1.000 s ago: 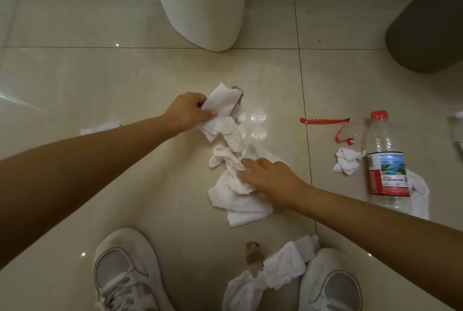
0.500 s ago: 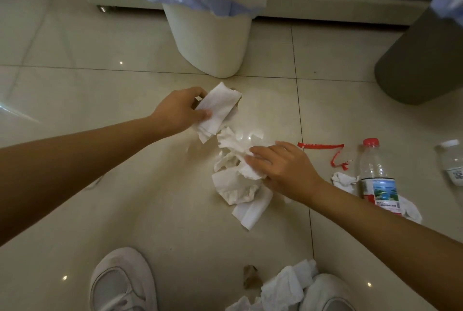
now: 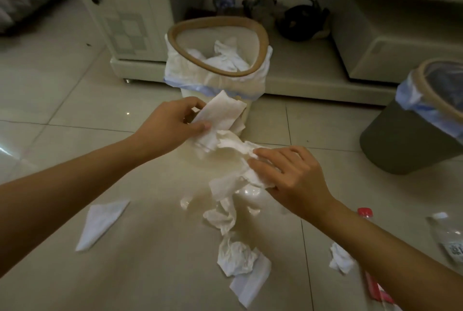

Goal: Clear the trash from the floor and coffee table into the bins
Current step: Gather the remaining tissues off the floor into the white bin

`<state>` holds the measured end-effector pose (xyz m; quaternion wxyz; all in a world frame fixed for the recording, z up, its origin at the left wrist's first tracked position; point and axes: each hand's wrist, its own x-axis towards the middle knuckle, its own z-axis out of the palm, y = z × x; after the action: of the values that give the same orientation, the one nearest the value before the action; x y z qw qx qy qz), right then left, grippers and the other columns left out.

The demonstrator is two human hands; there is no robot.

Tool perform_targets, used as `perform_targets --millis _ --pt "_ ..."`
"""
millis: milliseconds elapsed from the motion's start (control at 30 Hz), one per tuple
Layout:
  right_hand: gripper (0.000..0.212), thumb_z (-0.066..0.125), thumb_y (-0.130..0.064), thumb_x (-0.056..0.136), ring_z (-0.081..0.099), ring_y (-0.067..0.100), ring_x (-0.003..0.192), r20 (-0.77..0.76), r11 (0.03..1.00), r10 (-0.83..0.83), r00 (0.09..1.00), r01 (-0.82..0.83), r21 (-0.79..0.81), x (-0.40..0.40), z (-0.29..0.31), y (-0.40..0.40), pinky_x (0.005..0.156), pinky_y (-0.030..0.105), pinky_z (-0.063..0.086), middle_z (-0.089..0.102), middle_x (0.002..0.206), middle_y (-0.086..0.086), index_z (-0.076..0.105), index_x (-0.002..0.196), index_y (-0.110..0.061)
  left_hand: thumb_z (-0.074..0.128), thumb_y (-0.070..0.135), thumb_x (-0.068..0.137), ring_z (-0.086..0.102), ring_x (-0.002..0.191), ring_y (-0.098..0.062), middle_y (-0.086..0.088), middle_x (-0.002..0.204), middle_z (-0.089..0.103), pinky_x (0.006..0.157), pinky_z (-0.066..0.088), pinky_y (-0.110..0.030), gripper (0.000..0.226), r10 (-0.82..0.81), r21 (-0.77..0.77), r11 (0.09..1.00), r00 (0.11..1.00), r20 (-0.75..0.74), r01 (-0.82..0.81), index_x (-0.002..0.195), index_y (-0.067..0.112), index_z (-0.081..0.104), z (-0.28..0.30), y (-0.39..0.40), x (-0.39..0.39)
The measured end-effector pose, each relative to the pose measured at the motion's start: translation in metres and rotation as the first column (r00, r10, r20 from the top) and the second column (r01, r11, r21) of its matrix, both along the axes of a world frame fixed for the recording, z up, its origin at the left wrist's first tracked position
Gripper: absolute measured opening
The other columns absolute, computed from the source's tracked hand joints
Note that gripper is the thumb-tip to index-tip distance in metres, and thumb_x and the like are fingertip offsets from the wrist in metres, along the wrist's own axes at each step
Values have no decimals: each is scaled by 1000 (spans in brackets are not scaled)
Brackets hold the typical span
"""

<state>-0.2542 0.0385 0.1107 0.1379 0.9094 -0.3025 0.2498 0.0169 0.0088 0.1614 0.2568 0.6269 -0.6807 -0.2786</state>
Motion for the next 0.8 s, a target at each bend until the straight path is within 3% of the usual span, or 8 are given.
perform_targets --millis 167,300,533,633,700,800 --pt "31 68 -33 86 68 26 93 87 995 -29 996 37 -90 13 45 -34 72 40 54 69 111 10 70 109 -13 68 34 83 63 73 6 25 79 66 58 46 -7 19 5 -104 994 994 -110 -17 92 47 58 38 -18 -3" --pt "28 67 -30 87 67 26 97 100 984 -34 994 51 -172 27 74 -60 74 37 54 69 112 10 70 109 -13 67 35 83 65 82 -7 12 90 67 73 57 -30 22 34 -184 981 990 -140 -60 105 36 61 59 -44 -1" --pt "30 63 -37 88 65 25 98 69 969 -59 996 74 -235 48 102 -109 72 34 52 68 113 8 70 106 -14 73 25 80 62 83 -2 16 90 64 66 47 -16 29 139 -271 945 976 -166 -181 106 32 62 74 -106 8" --pt "26 61 -32 88 66 27 95 65 966 -78 995 92 -240 58 110 -130 69 35 52 68 111 11 70 104 -13 71 25 82 62 84 -4 14 93 65 71 54 -25 29 149 -313 930 975 -163 -194 109 29 62 76 -133 10" --pt "20 62 -25 87 66 28 93 81 959 -93 992 111 -259 65 113 -143 65 36 53 69 109 10 71 100 -13 71 25 82 63 90 -10 9 101 66 76 56 -32 38 158 -322 927 979 -129 -192 118 28 60 76 -148 9" --pt "17 70 -20 83 67 28 92 95 957 -107 990 128 -260 78 114 -158 62 38 53 69 108 10 72 98 -11 76 24 79 61 103 -19 -1 118 63 85 55 -39 69 134 -262 954 988 -69 -148 139 26 42 69 -160 12"
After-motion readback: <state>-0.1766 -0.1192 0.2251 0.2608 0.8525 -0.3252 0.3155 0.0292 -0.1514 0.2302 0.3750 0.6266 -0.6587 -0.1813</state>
